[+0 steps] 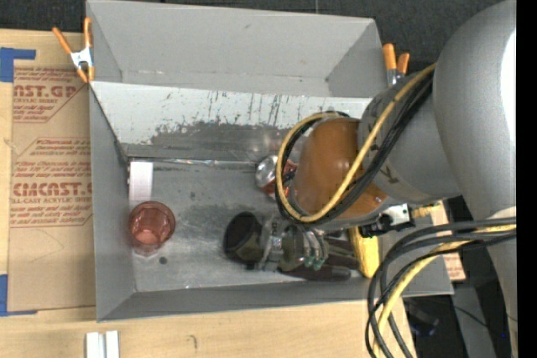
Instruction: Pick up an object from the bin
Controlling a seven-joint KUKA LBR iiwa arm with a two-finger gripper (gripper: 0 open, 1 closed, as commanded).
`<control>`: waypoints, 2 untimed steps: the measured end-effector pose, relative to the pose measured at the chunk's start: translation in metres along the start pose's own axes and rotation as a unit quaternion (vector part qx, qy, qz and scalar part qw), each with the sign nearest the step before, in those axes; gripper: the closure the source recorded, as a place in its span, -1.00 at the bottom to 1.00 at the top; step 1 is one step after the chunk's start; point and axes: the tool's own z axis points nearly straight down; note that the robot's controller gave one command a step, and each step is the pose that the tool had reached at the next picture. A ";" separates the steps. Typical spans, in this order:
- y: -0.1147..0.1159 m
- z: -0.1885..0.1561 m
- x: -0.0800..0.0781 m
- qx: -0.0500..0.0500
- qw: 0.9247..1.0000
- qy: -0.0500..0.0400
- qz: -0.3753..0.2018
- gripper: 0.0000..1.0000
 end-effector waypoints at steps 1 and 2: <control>0.000 0.000 0.000 0.000 1.000 0.000 0.000 1.00; 0.000 -0.003 0.001 0.000 1.000 0.002 0.000 1.00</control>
Offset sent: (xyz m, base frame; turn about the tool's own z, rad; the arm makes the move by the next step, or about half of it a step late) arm -0.0001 0.0000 0.0491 0.0000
